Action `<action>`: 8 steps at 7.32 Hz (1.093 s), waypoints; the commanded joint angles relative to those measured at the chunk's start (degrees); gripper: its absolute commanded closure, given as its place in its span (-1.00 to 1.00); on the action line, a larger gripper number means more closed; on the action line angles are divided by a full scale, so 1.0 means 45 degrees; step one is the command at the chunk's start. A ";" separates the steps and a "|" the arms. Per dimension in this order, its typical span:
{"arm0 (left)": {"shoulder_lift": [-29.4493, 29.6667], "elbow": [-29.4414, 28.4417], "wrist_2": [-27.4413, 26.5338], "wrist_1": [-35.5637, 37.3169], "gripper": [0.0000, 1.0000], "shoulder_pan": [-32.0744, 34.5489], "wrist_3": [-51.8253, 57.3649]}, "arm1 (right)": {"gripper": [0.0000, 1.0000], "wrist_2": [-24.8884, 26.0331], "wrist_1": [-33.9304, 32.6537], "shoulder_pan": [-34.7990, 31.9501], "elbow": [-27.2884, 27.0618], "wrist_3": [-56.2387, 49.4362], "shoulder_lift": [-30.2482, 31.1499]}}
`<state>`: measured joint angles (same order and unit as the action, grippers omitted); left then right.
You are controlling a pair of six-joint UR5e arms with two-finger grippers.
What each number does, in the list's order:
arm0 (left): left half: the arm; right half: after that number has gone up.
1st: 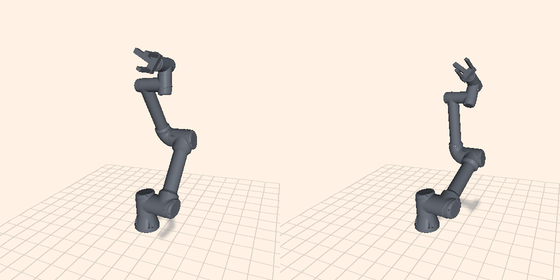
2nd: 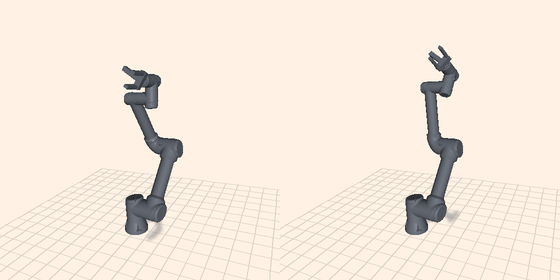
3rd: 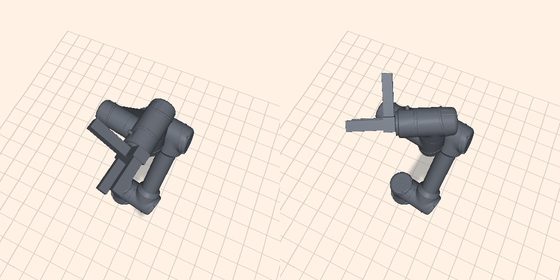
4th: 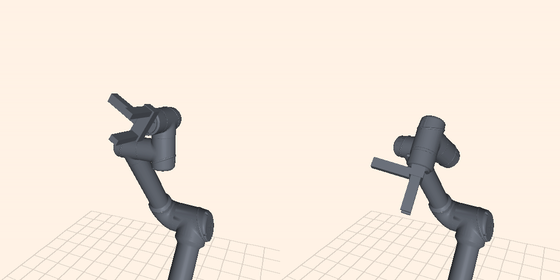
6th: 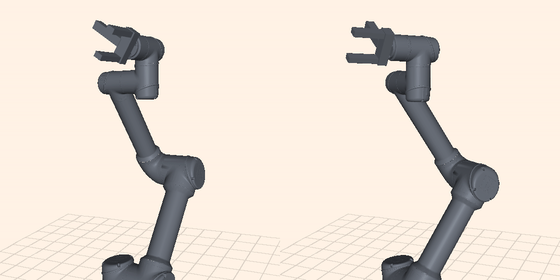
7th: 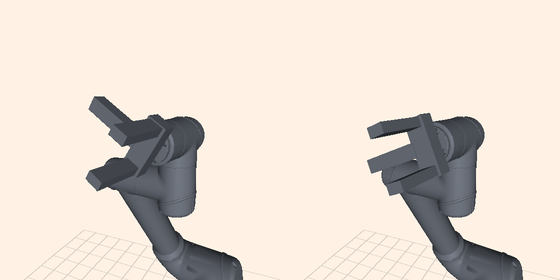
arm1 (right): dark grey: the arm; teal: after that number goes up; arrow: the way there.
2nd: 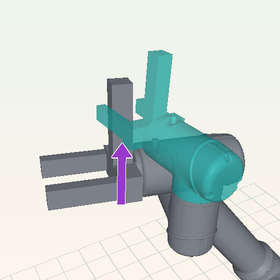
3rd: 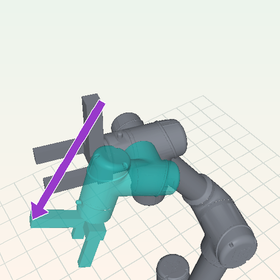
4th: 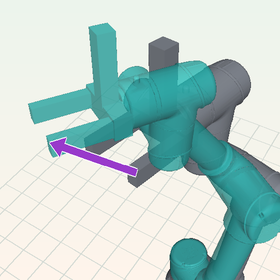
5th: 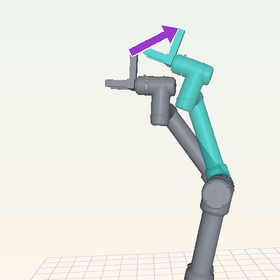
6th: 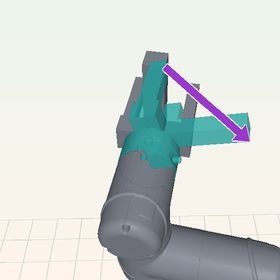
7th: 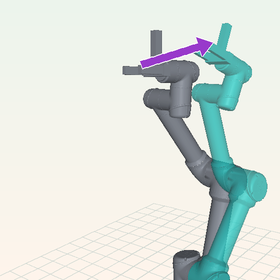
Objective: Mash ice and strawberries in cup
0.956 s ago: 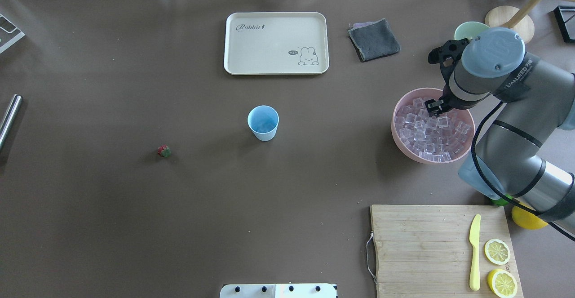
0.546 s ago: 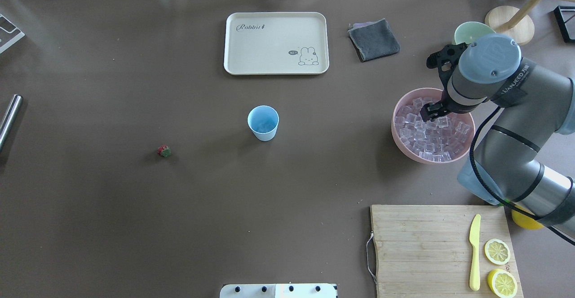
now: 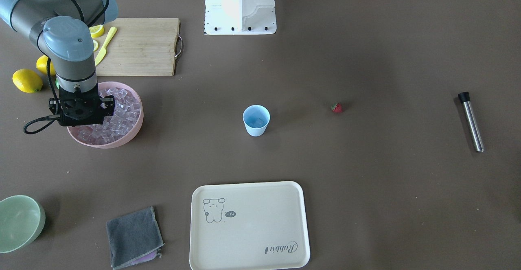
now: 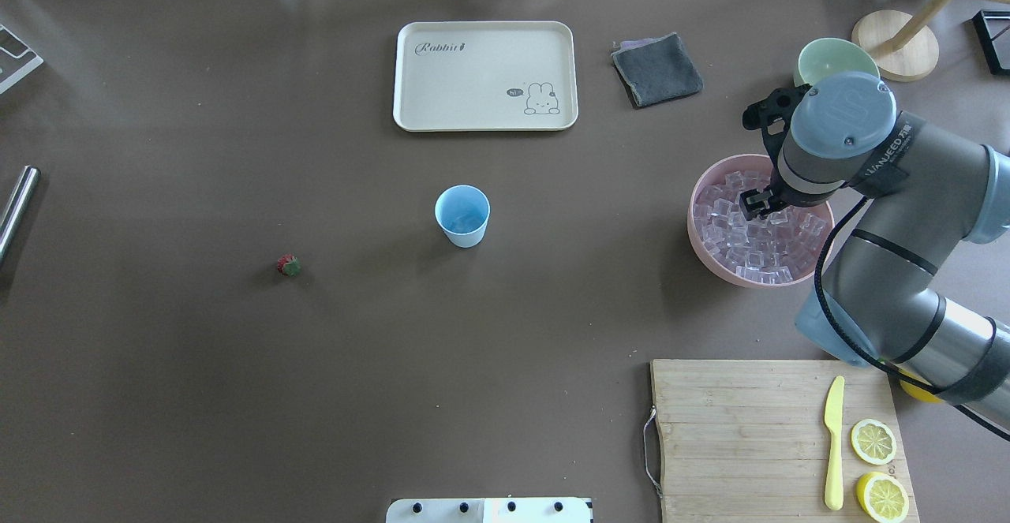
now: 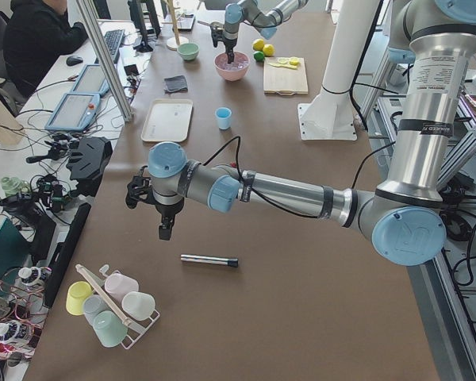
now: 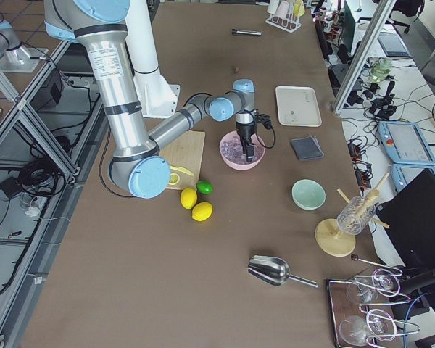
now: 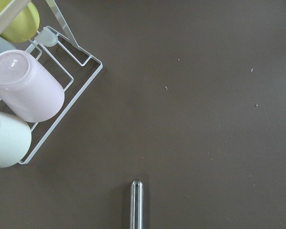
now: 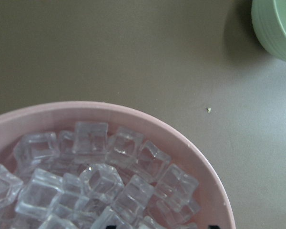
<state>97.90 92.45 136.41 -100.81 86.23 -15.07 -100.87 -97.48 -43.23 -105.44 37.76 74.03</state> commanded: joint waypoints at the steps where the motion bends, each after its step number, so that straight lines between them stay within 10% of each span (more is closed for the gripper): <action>1: 0.0041 -0.0016 0.0000 0.0000 -0.96 -0.0001 -0.0010 | -0.01 -0.0045 -0.0018 0.0017 -0.0006 -0.0011 0.0015; 8: 0.0080 -0.0075 0.0000 0.0000 -0.96 -0.0079 -0.0010 | 0.53 -0.0026 -0.1126 0.0114 -0.0122 -0.0089 -0.0589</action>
<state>98.26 92.17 136.41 -100.81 85.99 -15.12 -100.90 -100.30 -42.79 -105.63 37.63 72.60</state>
